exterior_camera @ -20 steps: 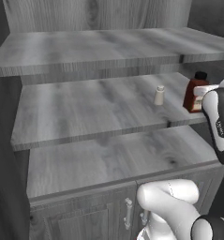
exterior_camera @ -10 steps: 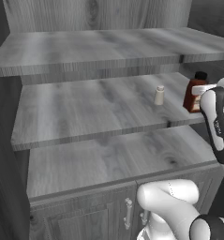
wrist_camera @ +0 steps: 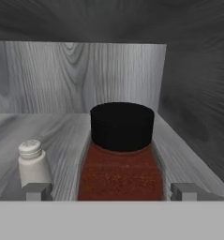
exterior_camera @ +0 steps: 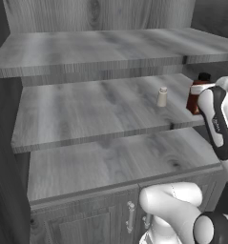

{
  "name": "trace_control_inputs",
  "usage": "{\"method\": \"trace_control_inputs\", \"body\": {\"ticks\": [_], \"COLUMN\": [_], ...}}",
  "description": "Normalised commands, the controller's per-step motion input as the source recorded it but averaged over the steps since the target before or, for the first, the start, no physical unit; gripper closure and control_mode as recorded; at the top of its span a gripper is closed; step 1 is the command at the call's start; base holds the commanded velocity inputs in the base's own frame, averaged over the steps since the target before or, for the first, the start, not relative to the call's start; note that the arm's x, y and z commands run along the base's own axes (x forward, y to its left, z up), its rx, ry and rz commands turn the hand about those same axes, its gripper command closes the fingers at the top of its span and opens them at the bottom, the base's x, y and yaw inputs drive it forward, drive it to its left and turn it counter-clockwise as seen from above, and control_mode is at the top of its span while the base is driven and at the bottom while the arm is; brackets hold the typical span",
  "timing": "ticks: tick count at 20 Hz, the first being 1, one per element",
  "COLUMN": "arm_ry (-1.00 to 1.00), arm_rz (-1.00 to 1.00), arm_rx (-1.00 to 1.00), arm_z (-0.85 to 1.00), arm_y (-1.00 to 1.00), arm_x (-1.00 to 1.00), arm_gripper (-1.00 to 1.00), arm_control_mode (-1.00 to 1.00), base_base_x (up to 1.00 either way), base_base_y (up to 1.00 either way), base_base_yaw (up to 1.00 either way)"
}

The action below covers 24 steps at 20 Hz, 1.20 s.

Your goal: Collect the paprika, mayonnaise, and shaker from the cabinet and place them next to the stove.

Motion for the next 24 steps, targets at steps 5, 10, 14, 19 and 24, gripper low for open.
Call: {"method": "trace_control_inputs", "body": {"ticks": [5, 10, 14, 19, 24], "arm_ry": [0.0, 0.0, 0.0, 0.0, 0.0], "arm_rz": [0.0, 0.0, 0.0, 0.0, 0.0], "arm_rx": [0.0, 0.0, 0.0, 0.0, 0.0], "arm_z": [0.0, 0.0, 0.0, -0.01, -0.01], "arm_y": [0.0, 0.0, -0.07, -0.47, -0.35], "arm_x": [0.23, 0.17, 0.16, 0.04, -0.06], "arm_gripper": [-1.0, -1.0, -1.0, -1.0, -1.0], "arm_control_mode": [-1.0, -1.0, -1.0, -1.0, -1.0], "base_base_x": [0.0, 0.0, 0.0, 0.0, 0.0], "base_base_y": [0.0, 0.0, 0.0, 0.0, 0.0], "base_base_yaw": [0.0, 0.0, 0.0, 0.0, 0.0]}}
